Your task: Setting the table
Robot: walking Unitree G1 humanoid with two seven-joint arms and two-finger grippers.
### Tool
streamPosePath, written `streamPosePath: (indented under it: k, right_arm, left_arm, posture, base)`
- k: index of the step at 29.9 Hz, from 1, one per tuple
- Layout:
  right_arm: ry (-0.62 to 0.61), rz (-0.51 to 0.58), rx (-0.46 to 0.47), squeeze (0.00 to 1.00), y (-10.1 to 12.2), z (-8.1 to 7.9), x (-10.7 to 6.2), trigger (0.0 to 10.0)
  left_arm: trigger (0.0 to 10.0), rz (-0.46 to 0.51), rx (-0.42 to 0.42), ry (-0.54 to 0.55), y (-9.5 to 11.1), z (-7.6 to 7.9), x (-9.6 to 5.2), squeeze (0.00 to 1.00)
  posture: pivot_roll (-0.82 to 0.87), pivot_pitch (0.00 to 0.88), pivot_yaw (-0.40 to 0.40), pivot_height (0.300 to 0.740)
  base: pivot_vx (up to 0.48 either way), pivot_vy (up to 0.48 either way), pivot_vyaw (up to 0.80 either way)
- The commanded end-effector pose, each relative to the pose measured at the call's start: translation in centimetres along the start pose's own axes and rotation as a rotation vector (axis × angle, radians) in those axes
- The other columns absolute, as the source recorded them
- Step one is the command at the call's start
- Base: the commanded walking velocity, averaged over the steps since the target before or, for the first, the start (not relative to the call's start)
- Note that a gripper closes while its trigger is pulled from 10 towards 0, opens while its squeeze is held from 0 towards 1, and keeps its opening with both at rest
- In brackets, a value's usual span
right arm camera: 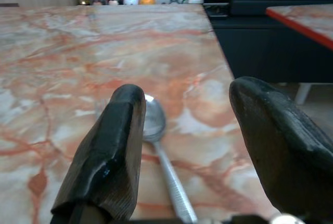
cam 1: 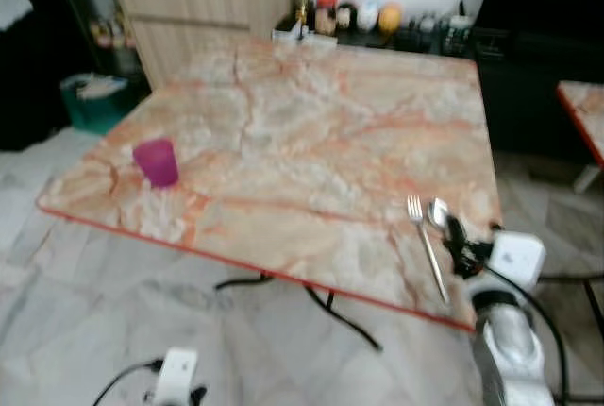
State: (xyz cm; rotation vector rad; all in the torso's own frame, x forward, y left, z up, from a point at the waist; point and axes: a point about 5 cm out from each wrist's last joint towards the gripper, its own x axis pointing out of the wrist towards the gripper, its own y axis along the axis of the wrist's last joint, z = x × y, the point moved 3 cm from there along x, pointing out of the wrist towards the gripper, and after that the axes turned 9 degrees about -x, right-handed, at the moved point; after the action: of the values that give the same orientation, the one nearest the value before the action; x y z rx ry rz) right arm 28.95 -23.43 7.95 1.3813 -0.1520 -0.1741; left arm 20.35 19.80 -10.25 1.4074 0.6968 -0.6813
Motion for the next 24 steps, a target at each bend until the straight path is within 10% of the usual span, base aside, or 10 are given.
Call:
streamPosePath:
  k: [1, 24]
  right_arm:
    - [0.008, 0.013, 0.012, 0.0, 0.48, -0.28, 0.26, 10.0]
    - [0.0, -0.026, -0.009, 0.0, -0.41, 0.1, -0.68, 10.0]
  left_arm:
    - [10.0, -0.023, -0.004, 0.016, -0.65, -0.59, -0.2, 0.0]
    - [10.0, -0.043, -0.005, 0.031, -1.18, -1.1, -0.37, 0.0]
  posture:
    - [0.01, 0.0, -0.03, 0.74]
    - [0.0, 0.0, -0.031, 0.74]
  base:
    - [0.262, 0.0, 0.0]
    - [0.138, 0.0, 0.0]
